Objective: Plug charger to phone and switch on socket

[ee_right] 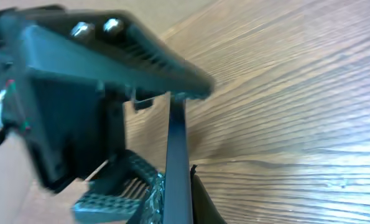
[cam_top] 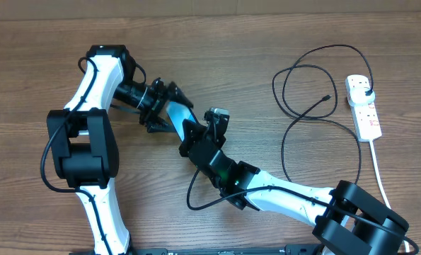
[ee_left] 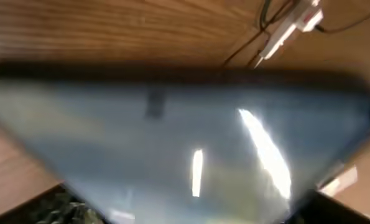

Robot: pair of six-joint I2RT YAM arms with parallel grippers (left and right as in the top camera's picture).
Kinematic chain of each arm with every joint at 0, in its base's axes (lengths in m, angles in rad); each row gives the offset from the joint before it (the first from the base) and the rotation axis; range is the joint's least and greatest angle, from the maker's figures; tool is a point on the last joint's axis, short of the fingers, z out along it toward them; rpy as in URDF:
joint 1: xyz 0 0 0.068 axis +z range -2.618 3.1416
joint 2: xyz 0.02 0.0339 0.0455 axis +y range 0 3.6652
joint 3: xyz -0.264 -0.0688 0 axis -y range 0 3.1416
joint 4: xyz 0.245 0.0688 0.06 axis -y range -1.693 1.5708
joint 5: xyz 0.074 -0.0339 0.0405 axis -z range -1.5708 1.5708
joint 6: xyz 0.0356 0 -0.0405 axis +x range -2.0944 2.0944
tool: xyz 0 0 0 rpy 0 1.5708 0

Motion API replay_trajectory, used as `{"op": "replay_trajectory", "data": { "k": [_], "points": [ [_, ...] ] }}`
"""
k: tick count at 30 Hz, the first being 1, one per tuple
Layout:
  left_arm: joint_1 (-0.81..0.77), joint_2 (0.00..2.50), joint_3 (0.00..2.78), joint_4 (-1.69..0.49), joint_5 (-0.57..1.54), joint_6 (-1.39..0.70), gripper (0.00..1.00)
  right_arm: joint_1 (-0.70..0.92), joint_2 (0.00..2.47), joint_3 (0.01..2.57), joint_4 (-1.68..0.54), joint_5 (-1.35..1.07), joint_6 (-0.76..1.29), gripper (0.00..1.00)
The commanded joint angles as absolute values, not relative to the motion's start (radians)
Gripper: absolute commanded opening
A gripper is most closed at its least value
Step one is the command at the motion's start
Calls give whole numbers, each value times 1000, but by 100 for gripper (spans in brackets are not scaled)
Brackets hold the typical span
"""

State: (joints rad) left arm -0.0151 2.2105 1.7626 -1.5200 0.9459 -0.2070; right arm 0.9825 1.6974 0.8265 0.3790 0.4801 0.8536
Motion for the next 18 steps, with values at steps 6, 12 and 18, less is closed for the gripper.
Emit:
{"op": "replay_trajectory", "data": {
  "k": [6, 12, 18],
  "points": [
    [2, 2204, 1946, -1528, 910, -170, 100, 918, 1520, 845, 290, 495, 762, 4],
    [39, 2195, 2302, -1689, 906, 8, 100, 820, 1344, 845, 41, 458, 883, 4],
    [48, 2048, 2422, -1690, 722, -9, 96, 636, 1228, 844, -167, 146, 1055, 4]
  ]
}}
